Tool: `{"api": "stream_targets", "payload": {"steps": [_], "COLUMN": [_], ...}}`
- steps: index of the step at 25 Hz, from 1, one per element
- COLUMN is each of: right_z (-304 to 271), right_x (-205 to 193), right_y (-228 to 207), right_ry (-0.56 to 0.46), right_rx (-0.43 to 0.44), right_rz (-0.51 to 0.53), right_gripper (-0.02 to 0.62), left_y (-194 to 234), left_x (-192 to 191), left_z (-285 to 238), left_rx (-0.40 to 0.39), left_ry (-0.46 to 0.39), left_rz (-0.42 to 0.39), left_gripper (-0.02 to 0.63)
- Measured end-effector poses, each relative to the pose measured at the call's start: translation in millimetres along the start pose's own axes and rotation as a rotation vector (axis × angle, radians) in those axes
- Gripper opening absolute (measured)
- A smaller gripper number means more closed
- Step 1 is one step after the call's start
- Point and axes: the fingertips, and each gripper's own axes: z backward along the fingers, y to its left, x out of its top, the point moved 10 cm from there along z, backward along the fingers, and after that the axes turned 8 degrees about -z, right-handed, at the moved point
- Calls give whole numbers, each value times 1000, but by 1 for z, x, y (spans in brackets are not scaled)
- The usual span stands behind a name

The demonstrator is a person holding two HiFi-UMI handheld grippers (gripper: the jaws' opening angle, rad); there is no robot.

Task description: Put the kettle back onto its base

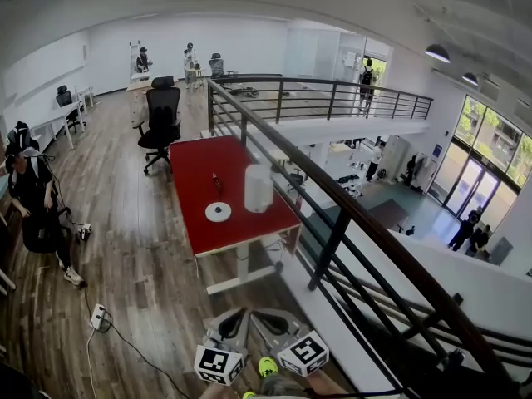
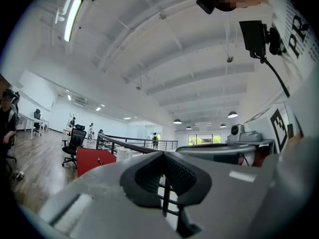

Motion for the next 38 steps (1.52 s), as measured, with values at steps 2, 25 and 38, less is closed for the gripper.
{"api": "stream_targets", "payload": {"steps": [2, 25, 38], "right_z": [1, -80, -118], "right_x": [-1, -4, -6], "right_y": [-1, -111, -195], "right_ry": [4, 40, 34], "right_rx": [1, 70, 108], "right_rz": [7, -78, -75], "right_gripper": [5, 3, 3], "left_y": [-2, 67, 94], "left_x": [0, -22, -35], "left_z": [0, -97, -179], "left_rx": [1, 33, 120], "left_ry": [3, 87, 79], "left_rz": [3, 85, 24], "left_gripper": [-9, -9, -9]}}
